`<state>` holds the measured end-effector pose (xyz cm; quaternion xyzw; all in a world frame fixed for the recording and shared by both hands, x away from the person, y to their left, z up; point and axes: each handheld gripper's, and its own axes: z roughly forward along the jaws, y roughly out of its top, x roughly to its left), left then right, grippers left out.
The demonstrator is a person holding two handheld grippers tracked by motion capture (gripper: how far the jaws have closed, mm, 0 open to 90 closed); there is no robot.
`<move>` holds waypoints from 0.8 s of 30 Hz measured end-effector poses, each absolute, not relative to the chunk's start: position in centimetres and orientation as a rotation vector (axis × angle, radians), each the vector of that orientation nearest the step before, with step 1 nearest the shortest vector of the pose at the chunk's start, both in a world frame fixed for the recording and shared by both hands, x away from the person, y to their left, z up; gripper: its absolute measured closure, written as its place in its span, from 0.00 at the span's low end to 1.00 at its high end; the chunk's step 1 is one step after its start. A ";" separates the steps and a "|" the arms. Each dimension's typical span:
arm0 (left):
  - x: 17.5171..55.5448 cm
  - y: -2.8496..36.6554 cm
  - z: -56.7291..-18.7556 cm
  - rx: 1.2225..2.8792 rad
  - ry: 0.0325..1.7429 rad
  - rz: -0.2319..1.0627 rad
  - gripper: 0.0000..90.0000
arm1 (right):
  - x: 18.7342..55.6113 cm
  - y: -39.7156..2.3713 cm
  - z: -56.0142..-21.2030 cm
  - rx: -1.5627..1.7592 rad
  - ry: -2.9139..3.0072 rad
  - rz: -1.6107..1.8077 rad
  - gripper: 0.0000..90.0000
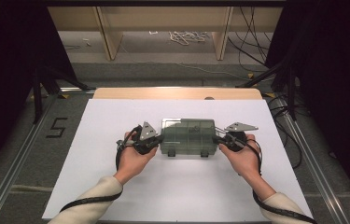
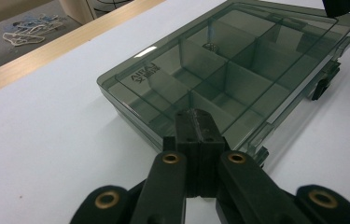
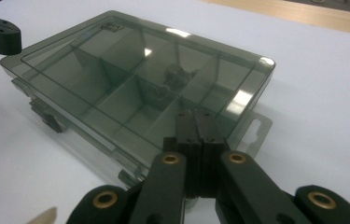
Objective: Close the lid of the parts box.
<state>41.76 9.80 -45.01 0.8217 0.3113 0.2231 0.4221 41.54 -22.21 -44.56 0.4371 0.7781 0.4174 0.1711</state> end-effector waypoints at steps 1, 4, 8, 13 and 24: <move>41.7 9.7 -45.1 2.052 0.798 0.540 1.00 | 41.5 -22.2 -44.5 1.245 2.206 1.172 1.00; 41.6 9.6 -45.2 2.063 0.787 0.544 1.00 | 41.5 -22.2 -44.6 1.251 2.212 1.164 1.00; 41.6 9.6 -45.4 2.078 0.784 0.530 1.00 | 41.4 -22.2 -44.7 1.261 2.230 1.138 1.00; 41.5 9.7 -45.5 2.073 0.796 0.530 1.00 | 41.4 -22.2 -44.9 1.253 2.218 1.158 1.00; 41.5 9.5 -45.8 2.073 0.789 0.531 1.00 | 41.3 -22.3 -45.0 1.258 2.243 1.135 1.00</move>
